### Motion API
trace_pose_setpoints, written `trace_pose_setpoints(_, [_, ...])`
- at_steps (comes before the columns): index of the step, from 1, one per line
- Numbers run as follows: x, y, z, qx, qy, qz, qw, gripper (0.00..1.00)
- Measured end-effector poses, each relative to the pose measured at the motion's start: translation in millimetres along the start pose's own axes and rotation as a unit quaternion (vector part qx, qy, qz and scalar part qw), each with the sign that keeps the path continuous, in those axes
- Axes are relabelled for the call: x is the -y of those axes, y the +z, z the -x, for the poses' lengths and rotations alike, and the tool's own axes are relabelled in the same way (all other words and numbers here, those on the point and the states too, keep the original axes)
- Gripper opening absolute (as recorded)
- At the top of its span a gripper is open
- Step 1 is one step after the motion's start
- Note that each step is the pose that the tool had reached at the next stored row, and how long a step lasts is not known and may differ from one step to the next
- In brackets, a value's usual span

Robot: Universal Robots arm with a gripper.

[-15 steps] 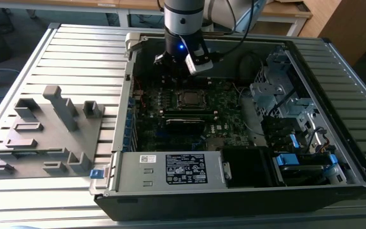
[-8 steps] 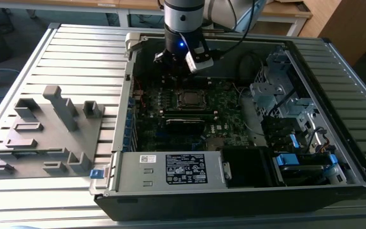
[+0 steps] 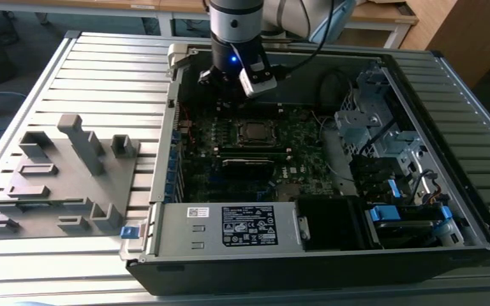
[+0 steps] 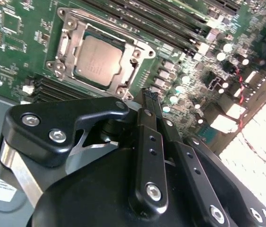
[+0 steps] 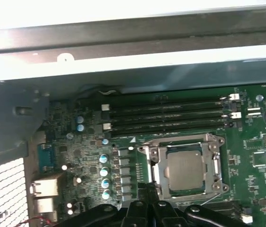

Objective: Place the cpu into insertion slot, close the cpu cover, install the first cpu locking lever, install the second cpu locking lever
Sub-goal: 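Install the first cpu locking lever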

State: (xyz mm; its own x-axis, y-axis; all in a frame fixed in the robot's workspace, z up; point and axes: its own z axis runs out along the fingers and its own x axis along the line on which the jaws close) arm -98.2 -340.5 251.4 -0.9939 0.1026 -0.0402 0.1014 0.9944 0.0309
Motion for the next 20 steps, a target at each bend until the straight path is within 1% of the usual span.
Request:
trace_pose_setpoints(3, [0.4, -0.2, -4.5, 0.0009, 0.0, 0.0001, 1.0, 0.11])
trace_pose_setpoints(5, [0.5, -0.2, -5.7, 0.0012, 0.0, 0.0001, 1.0, 0.11])
trace_pose_setpoints(20, [0.6, -0.2, -6.3, 0.0012, 0.0, 0.0001, 1.0, 0.11])
